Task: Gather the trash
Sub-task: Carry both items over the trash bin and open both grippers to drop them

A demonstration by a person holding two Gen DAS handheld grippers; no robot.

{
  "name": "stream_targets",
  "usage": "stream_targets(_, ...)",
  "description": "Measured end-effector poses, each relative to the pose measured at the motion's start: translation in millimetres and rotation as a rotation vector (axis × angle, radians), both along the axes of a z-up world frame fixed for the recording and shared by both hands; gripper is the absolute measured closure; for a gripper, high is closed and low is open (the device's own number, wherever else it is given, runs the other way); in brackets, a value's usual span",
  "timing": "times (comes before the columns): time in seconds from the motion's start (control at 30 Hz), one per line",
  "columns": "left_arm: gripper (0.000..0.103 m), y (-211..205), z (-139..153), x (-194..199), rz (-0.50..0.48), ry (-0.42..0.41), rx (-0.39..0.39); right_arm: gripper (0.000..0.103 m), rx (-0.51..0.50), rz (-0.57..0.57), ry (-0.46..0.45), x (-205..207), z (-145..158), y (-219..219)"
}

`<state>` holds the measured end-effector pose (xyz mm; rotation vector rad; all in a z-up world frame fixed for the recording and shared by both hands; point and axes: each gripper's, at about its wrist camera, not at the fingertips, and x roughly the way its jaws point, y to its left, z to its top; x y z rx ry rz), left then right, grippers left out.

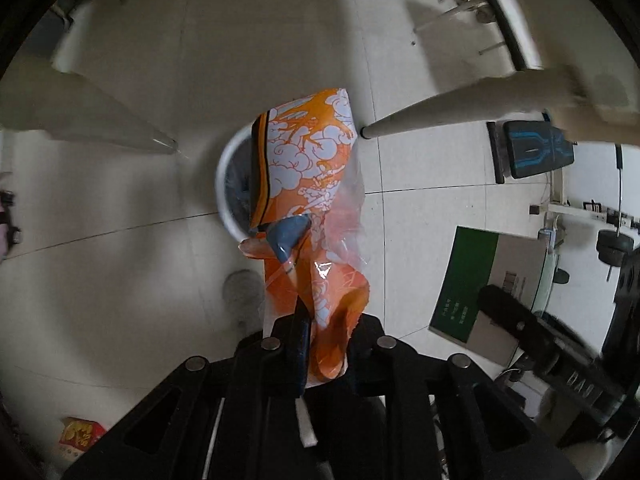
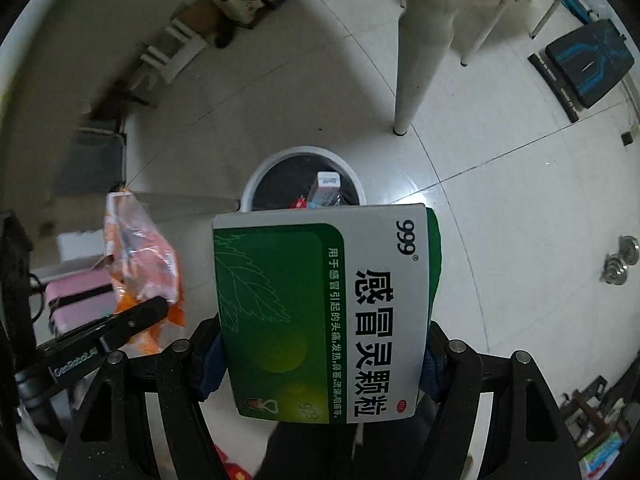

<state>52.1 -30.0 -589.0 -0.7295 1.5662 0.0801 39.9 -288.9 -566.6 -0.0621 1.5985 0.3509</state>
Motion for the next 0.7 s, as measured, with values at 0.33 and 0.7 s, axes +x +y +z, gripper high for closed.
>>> stream_targets(0.33,0.031,10.4,-106.2,54.5,-0.008,0.049,0.09,0.026,0.026,-0.021,0.088,40.1,-184.8,13.6)
stream_targets(0.7,0.003,30.2,-98.8,1.3,0.051,0.052,0.256,0.003,-0.03,0.084,0.062,59.5,-218.1,49.0)
